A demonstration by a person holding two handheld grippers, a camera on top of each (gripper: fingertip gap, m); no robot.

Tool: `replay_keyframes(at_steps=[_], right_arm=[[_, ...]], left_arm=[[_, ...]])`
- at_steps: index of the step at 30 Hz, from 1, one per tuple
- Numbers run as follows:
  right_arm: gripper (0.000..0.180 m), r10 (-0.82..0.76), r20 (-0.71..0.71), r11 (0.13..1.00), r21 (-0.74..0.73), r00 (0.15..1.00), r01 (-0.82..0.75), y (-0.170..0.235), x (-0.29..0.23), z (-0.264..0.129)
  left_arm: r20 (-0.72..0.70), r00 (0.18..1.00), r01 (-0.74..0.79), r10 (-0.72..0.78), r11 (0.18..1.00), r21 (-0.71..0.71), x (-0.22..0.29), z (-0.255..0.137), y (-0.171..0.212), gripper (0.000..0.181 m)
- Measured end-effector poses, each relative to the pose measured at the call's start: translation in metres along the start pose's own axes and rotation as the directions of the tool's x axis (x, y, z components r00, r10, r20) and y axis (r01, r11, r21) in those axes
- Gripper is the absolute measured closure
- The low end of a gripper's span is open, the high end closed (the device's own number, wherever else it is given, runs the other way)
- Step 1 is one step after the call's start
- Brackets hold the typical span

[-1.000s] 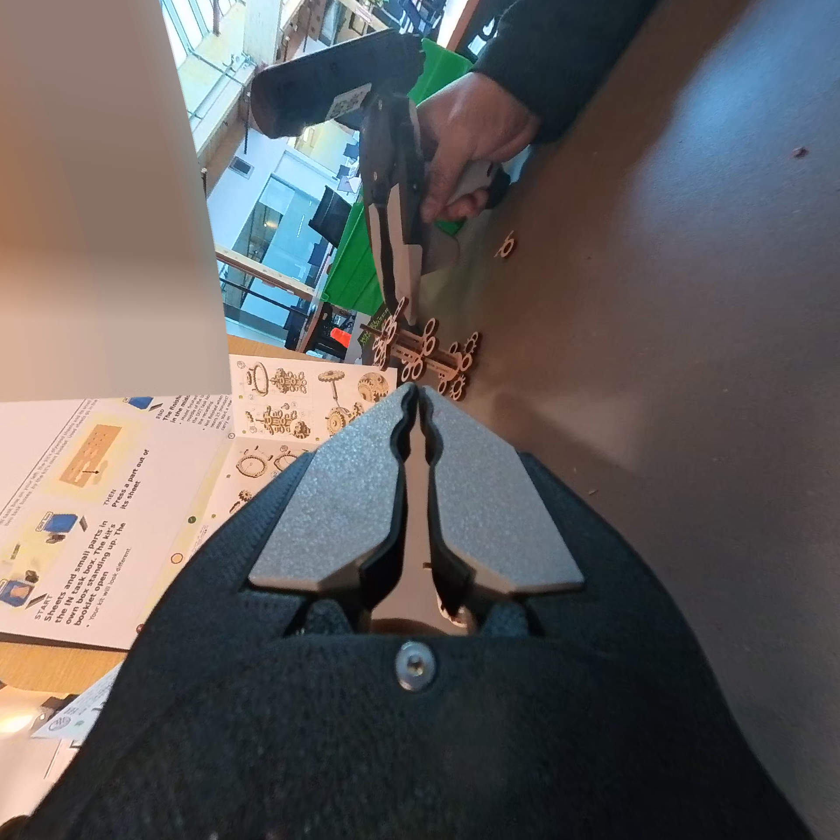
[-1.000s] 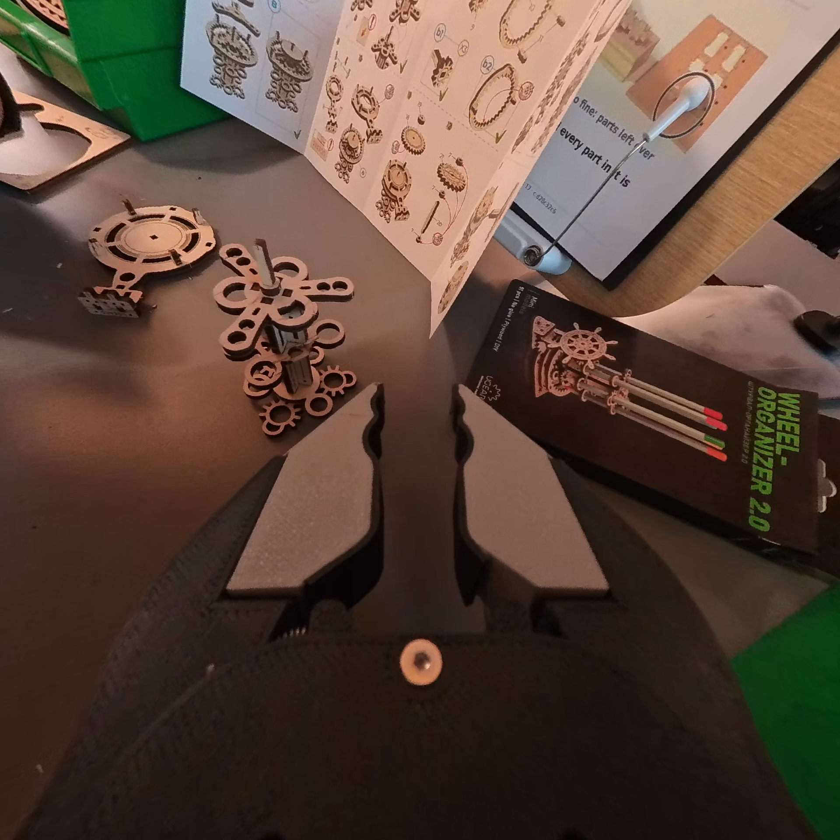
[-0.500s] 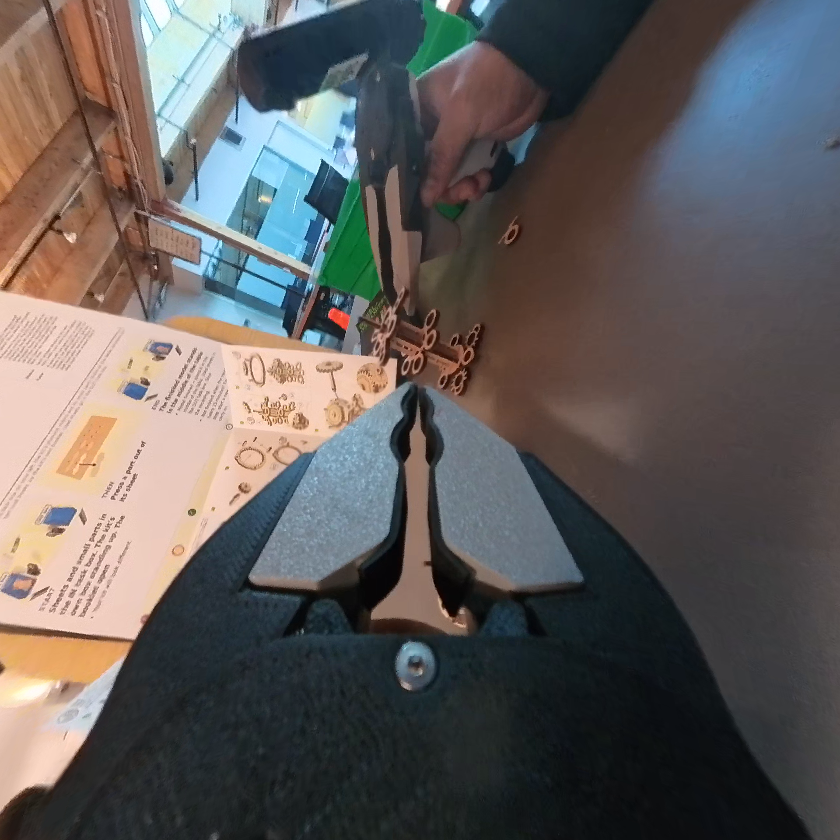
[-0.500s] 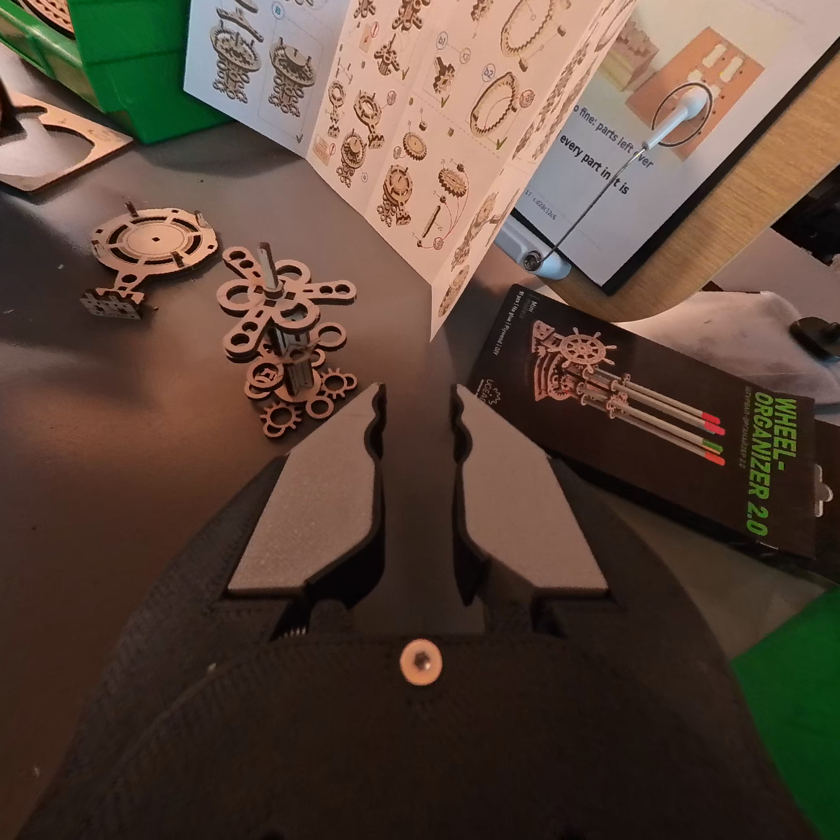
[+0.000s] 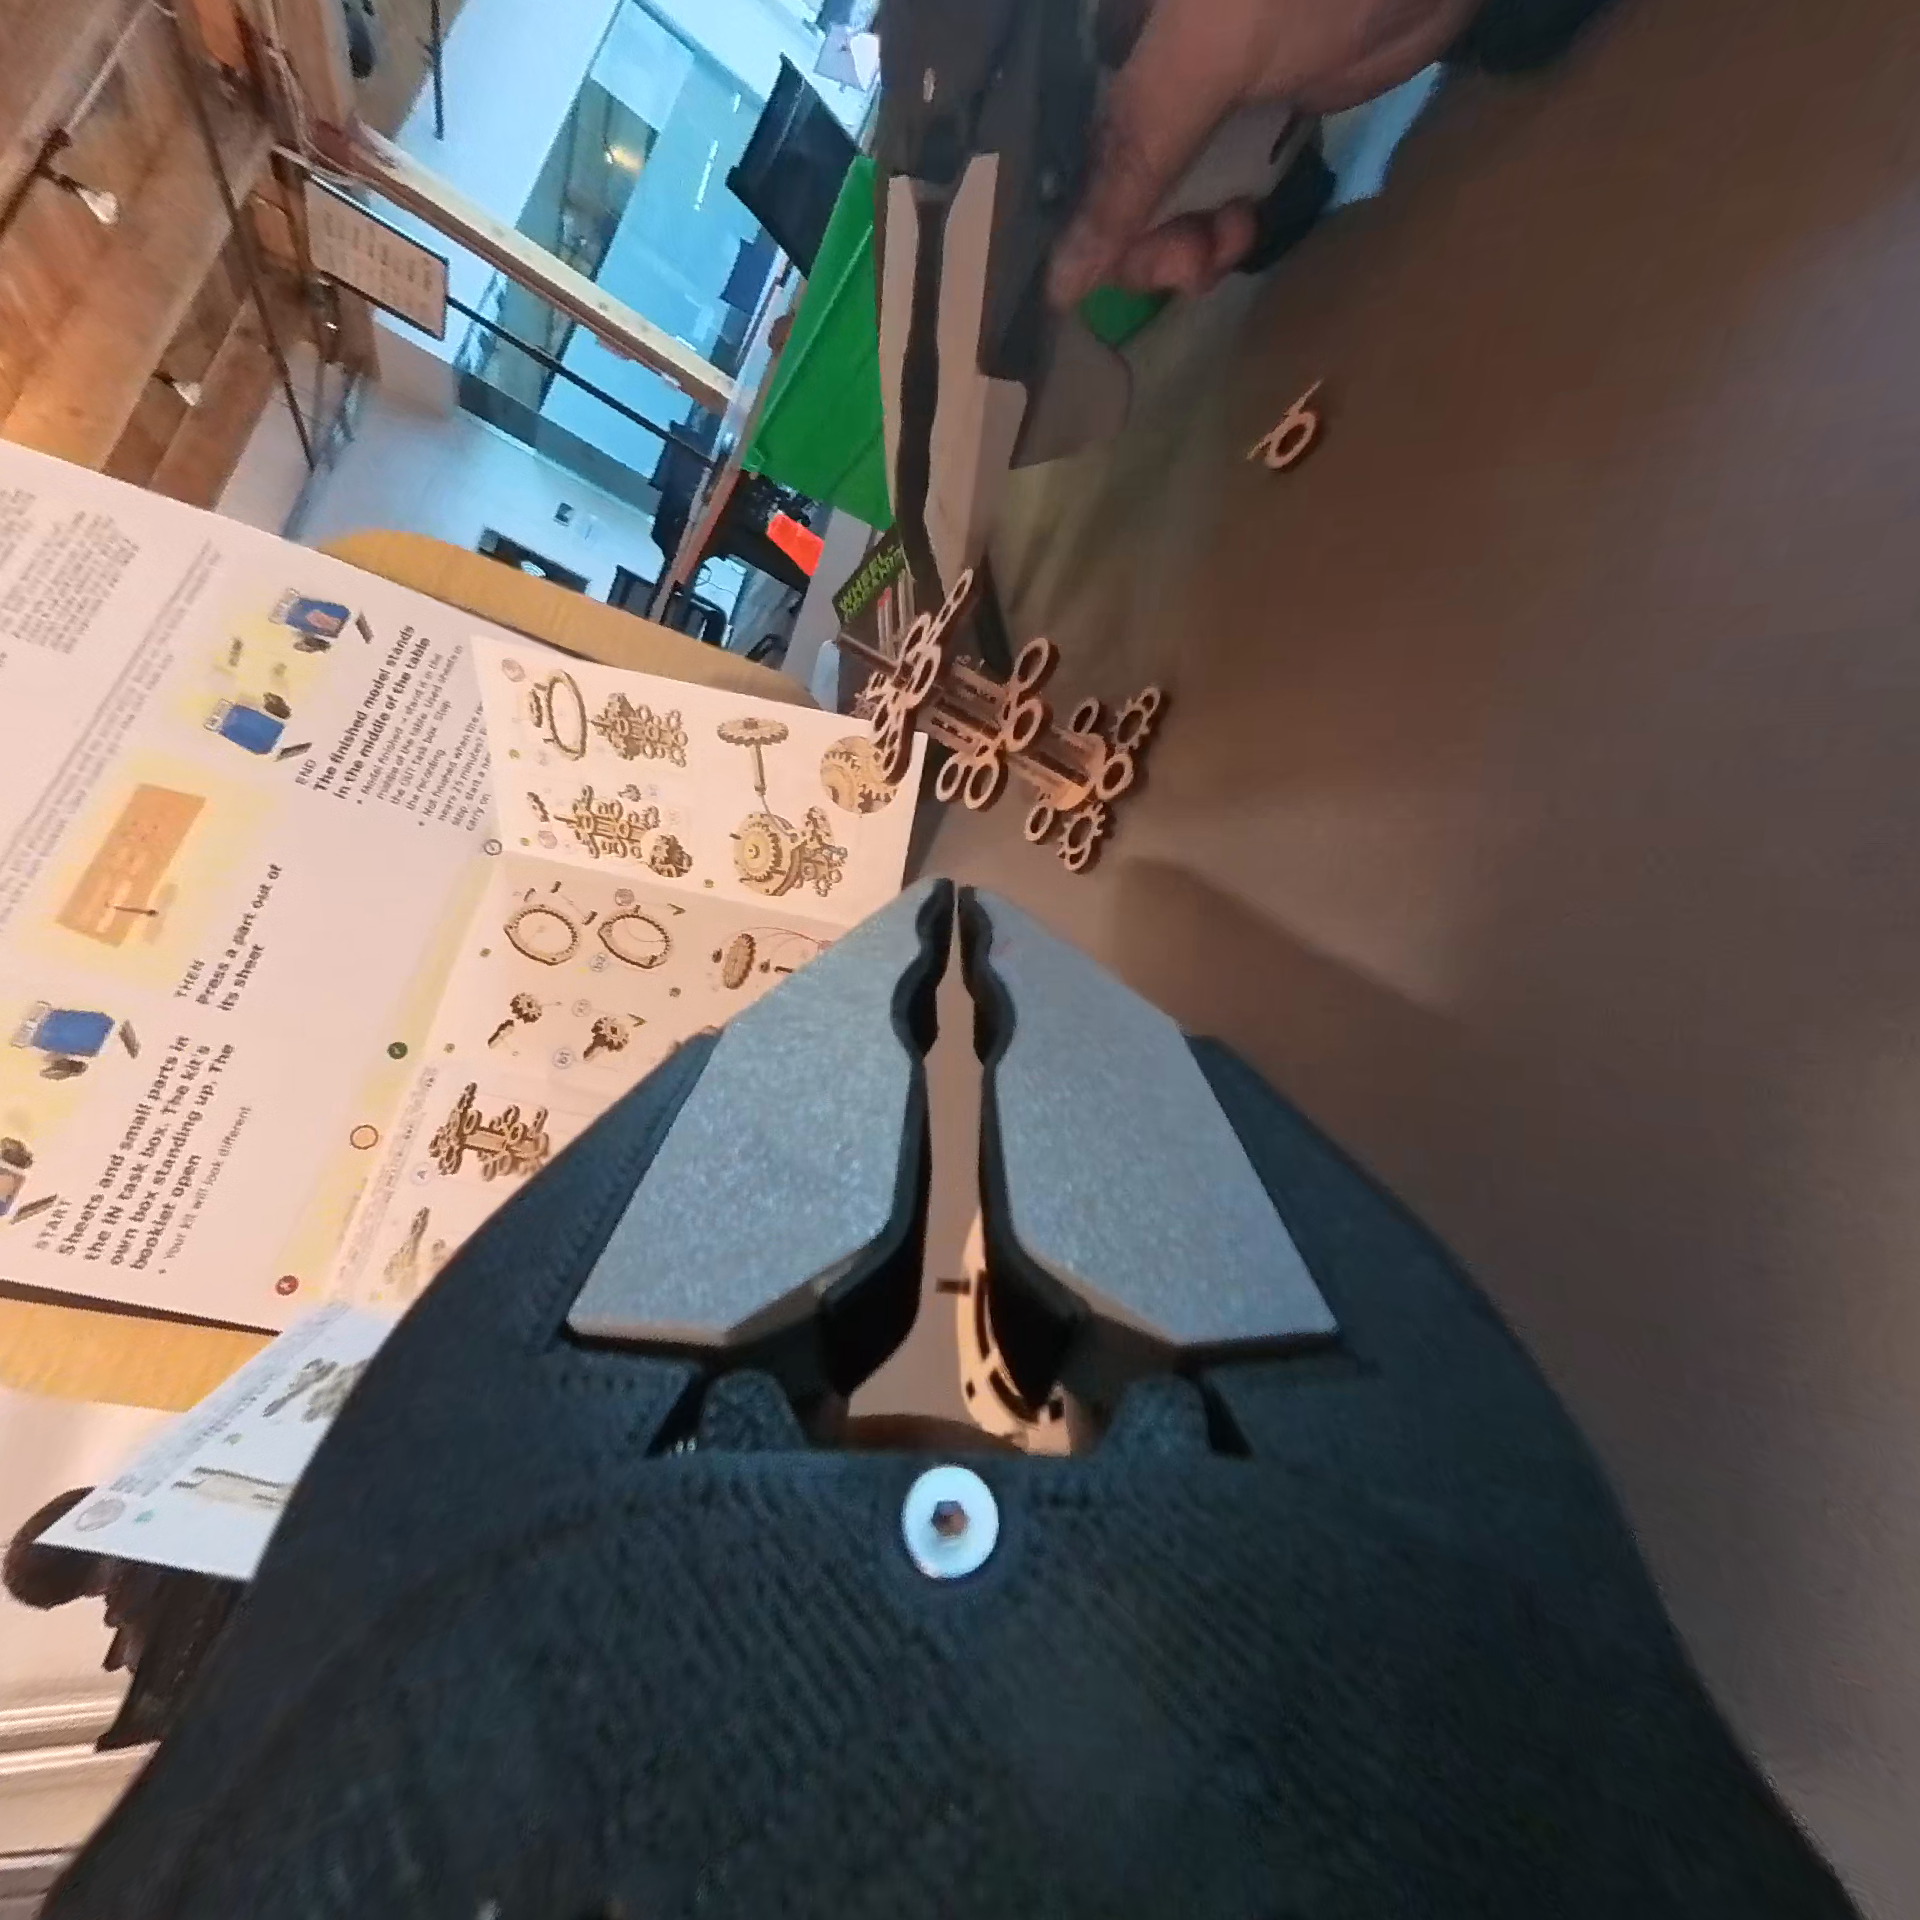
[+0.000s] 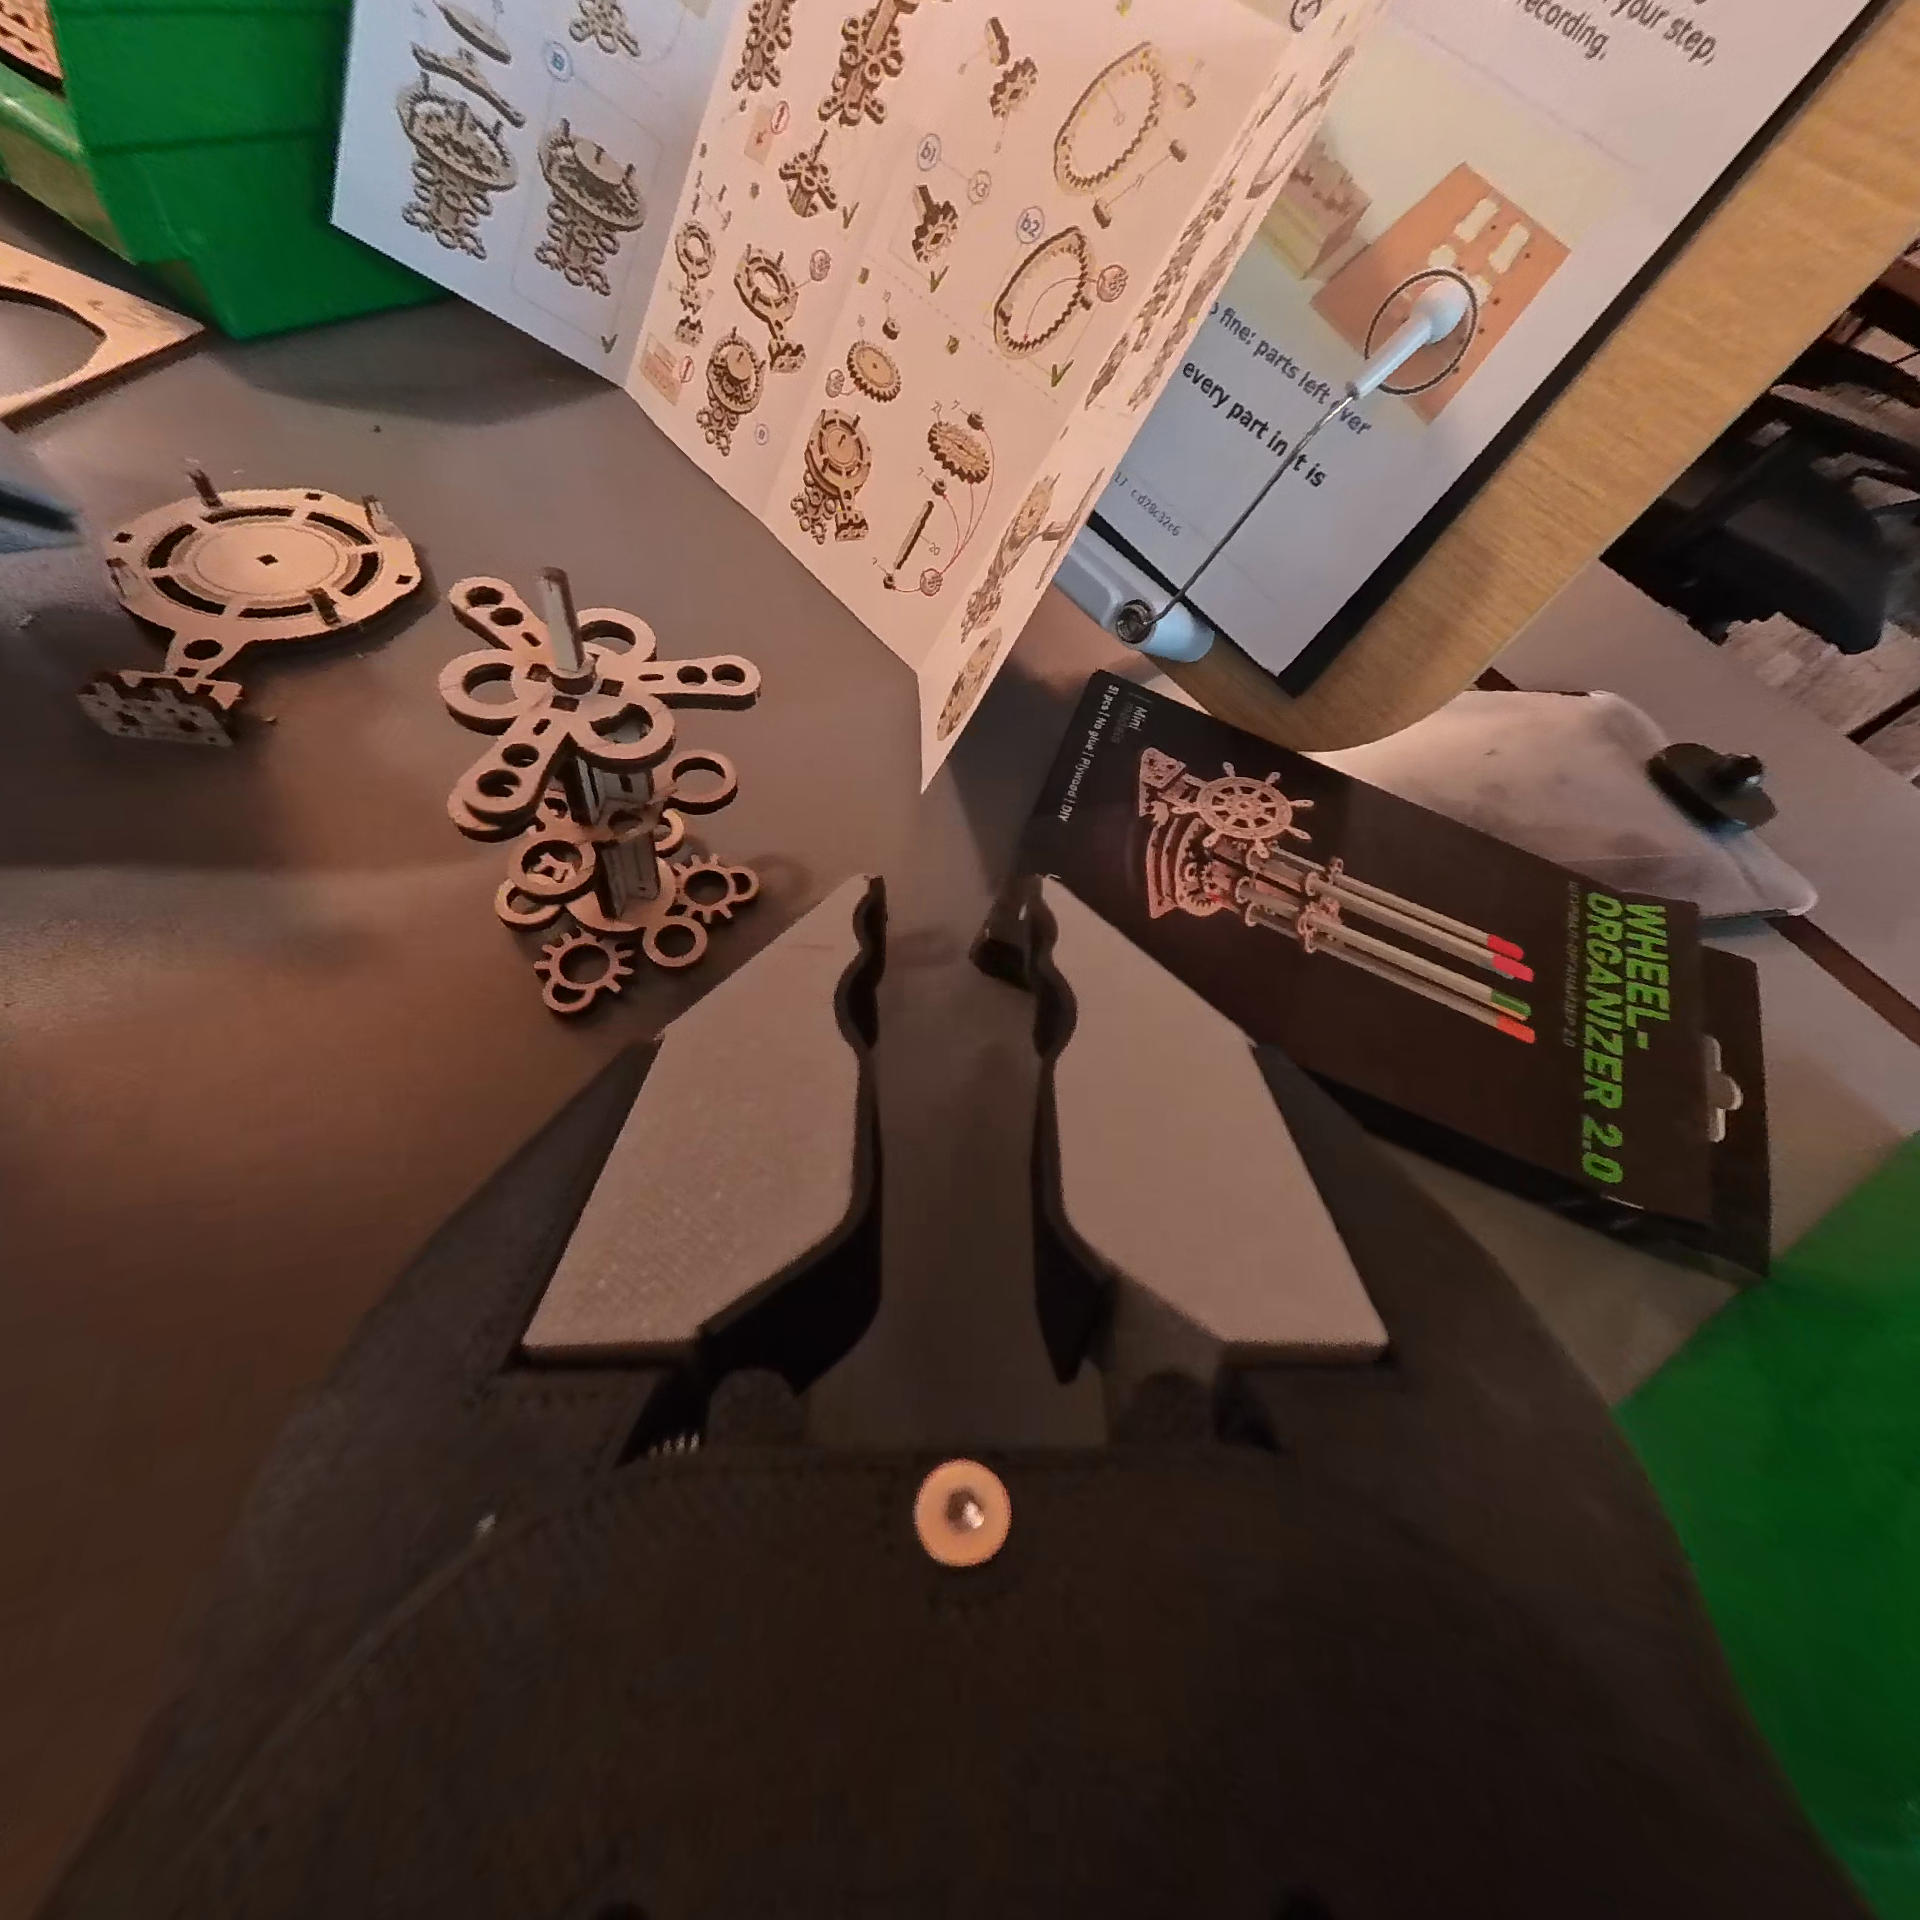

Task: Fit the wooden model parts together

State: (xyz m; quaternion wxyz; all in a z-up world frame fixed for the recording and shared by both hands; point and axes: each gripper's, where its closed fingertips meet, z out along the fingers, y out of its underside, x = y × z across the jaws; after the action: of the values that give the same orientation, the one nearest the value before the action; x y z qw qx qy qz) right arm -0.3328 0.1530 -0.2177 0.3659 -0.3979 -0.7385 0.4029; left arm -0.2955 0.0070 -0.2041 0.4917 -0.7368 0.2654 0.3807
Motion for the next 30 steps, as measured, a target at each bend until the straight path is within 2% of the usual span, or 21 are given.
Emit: replay_keyframes(at_steps=[1,16,22,30], right_arm=[[0.157,-0.003,-0.009,1.0,0.003,1.0,0.004,-0.001,0.001,-0.001],[0.158,0.011,-0.078,1.0,0.007,0.997,-0.01,0.002,0.012,-0.006],[0.158,0.025,-0.025,1.0,0.018,0.999,-0.025,-0.002,0.004,-0.004],[0.156,0.013,0.09,0.999,-0.03,0.996,-0.01,0.003,-0.016,0.003]], left_arm=[[0.002,1.0,-0.003,0.003,1.0,0.005,0.0,0.0,-0.001,0.181],[0.047,0.998,0.034,-0.034,0.999,-0.005,-0.007,-0.002,0.005,0.181],[0.033,0.998,0.059,-0.059,0.998,-0.012,-0.007,-0.001,0.009,0.181],[0.002,0.977,0.214,-0.215,0.976,-0.041,-0.013,-0.004,0.03,0.181]])
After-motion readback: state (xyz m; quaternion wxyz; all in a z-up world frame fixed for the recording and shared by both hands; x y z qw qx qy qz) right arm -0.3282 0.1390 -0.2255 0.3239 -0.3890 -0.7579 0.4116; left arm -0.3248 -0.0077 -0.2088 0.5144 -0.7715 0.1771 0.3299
